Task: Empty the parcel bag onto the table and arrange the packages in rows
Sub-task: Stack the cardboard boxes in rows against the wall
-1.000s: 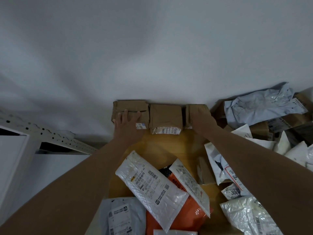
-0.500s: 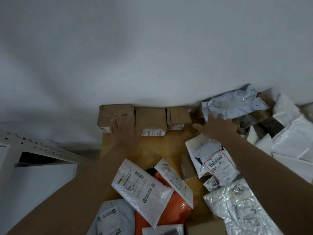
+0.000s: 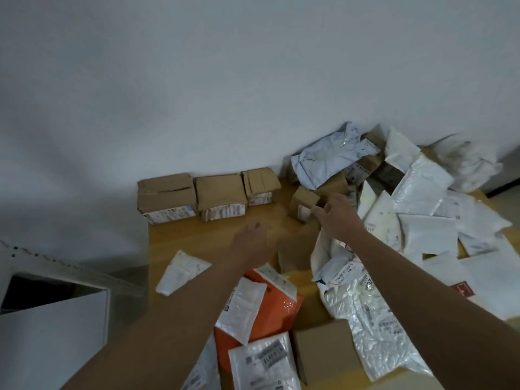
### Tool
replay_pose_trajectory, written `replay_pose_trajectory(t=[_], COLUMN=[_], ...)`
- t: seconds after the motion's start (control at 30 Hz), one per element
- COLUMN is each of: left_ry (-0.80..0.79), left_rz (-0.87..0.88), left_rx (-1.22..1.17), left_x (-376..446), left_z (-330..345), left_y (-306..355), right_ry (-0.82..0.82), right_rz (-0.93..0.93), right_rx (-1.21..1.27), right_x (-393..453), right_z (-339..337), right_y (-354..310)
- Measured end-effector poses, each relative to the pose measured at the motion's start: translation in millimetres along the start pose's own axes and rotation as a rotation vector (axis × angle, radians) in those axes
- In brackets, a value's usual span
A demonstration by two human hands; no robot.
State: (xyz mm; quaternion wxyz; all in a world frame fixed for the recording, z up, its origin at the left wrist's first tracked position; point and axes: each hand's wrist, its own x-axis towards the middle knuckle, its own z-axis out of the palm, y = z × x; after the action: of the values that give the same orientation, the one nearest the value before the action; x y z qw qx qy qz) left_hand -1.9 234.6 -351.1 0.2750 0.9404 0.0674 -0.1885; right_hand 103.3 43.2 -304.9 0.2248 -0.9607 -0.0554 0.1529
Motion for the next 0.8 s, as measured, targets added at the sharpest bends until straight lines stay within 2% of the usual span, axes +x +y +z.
replay_pose_trajectory(t=[0.17, 0.37, 0.57, 0.67, 0.8], left_ry=[-0.089, -0.147, -0.065, -0.048, 0.116], left_rz=[0.08, 0.104, -0.007, -0.108, -0.205], left_rx=[0.244, 0.376, 0.505, 0.489, 0.474], left_x=[4, 18, 35, 40, 34], left_z=[14, 45, 56, 45, 18], left_y=[35, 66, 77, 79, 75], right_ry=[-0.008, -0.007, -0.134, -0.099, -0.008], right_rz=[-0.016, -0.079, -0.125, -0.148, -0.281], right_rx=[0.087, 0.087, 0.094, 0.065, -0.13], right_x=[-15, 6, 29, 38, 44], right_z=[-11, -13, -15, -18, -17], right_y=[20, 46, 69, 77, 77])
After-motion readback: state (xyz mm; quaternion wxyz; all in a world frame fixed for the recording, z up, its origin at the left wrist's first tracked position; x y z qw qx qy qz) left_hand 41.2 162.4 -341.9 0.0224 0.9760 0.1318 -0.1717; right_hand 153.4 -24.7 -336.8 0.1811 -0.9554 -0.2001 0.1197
